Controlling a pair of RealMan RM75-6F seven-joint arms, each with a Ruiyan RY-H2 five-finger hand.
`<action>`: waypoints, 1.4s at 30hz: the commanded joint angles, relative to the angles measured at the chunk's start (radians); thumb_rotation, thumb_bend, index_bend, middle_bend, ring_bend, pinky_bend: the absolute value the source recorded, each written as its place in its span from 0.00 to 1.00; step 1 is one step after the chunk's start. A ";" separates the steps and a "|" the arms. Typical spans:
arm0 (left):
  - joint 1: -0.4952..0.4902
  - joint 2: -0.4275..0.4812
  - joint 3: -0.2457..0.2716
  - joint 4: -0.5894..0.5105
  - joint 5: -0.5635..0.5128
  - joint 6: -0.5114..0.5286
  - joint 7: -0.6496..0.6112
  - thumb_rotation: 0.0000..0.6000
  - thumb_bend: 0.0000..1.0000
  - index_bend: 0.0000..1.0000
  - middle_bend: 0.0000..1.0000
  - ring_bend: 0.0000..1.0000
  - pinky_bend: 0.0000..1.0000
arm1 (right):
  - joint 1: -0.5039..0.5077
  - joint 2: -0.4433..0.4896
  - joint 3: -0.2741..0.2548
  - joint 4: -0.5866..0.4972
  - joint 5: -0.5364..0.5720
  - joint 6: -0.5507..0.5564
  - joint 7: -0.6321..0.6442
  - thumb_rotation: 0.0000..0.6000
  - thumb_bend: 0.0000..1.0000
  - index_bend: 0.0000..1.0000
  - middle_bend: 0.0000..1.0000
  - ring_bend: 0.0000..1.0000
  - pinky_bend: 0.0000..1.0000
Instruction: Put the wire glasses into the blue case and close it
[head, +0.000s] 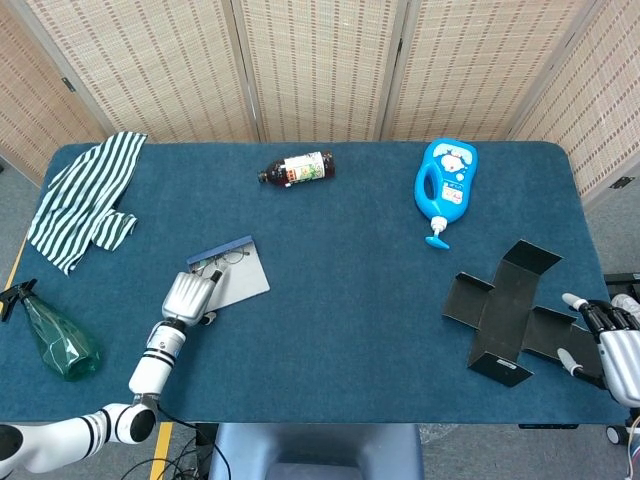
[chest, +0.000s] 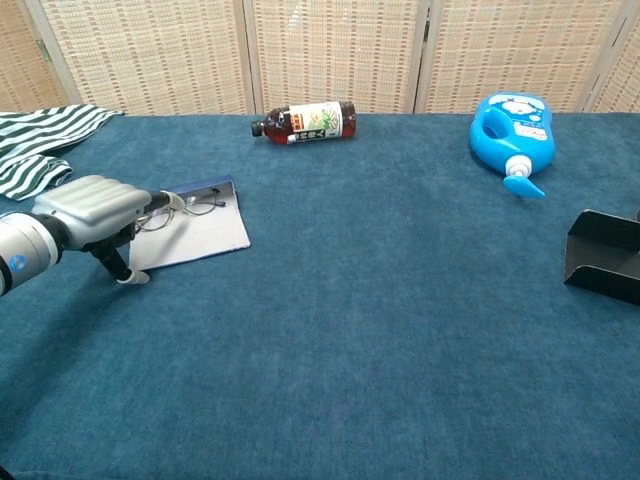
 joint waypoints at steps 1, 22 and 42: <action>0.003 0.003 -0.009 0.005 0.002 0.004 -0.010 1.00 0.27 0.17 1.00 1.00 1.00 | 0.000 0.000 0.000 0.000 0.000 0.000 0.000 1.00 0.26 0.17 0.29 0.23 0.24; -0.006 -0.058 -0.083 0.157 0.071 0.029 -0.179 1.00 0.27 0.53 1.00 1.00 1.00 | -0.002 0.005 0.001 -0.006 0.005 0.000 -0.005 1.00 0.26 0.17 0.29 0.24 0.24; -0.014 -0.105 -0.100 0.182 0.097 0.025 -0.190 1.00 0.46 0.67 1.00 1.00 1.00 | 0.006 -0.002 0.004 0.017 0.013 -0.016 0.018 1.00 0.26 0.17 0.30 0.24 0.24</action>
